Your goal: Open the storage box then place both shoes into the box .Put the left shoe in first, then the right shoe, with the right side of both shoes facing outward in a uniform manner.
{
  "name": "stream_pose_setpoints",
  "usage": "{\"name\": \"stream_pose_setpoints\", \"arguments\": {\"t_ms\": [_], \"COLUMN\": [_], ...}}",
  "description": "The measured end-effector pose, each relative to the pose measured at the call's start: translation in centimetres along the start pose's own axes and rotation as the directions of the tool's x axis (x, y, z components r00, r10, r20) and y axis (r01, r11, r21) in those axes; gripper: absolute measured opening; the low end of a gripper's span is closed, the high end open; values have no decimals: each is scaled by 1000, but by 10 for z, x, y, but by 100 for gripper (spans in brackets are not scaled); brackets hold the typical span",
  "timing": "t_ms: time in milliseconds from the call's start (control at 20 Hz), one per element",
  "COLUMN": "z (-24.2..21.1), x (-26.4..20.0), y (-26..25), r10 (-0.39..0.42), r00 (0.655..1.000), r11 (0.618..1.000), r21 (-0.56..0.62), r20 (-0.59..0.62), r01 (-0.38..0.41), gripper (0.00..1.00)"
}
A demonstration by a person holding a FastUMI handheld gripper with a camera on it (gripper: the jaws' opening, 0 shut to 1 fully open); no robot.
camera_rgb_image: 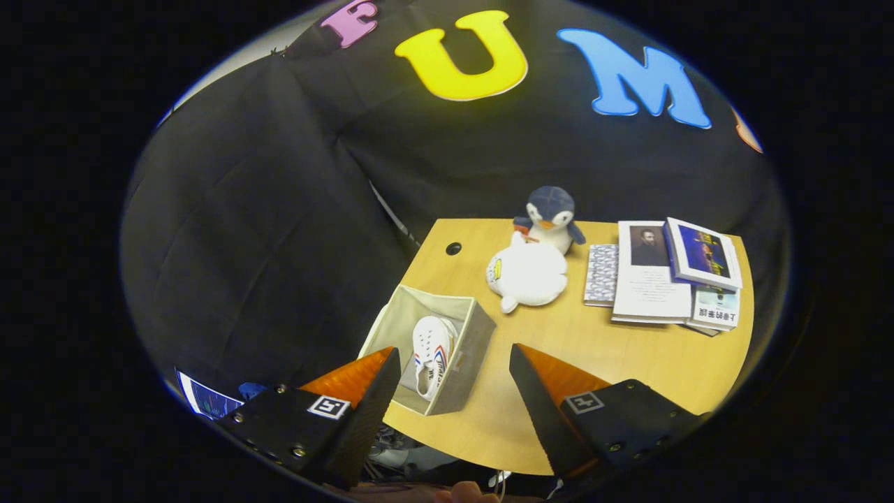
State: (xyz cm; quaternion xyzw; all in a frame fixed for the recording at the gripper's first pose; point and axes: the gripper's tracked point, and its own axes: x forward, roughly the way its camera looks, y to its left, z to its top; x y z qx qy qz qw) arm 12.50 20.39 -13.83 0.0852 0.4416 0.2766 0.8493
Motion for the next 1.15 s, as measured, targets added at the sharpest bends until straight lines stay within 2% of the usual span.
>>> {"name": "stream_pose_setpoints", "arguments": {"t_ms": [150,250,400,500,650,750,800,950,1150], "z": [11,25,46,48,42,29,19,-3,-9], "x": [-49,-84,-134,-161,-193,-201,-202,-197,-202], "y": [-32,-57,-78,-87,-95,-102,-103,-108,-106], "r10": [-96,-182,-265,-285,-297,-299,-298,-290,-273], "r00": [985,944,830,749,626,567,554,555,533], "r11": [995,983,954,937,915,899,897,898,898], "r21": [30,21,6,9,27,28,29,21,12], "r20": [143,276,491,598,721,767,777,780,801], "r01": [93,183,301,349,403,436,441,439,440], "gripper": [96,96,96,96,96,96,96,96,96]}}
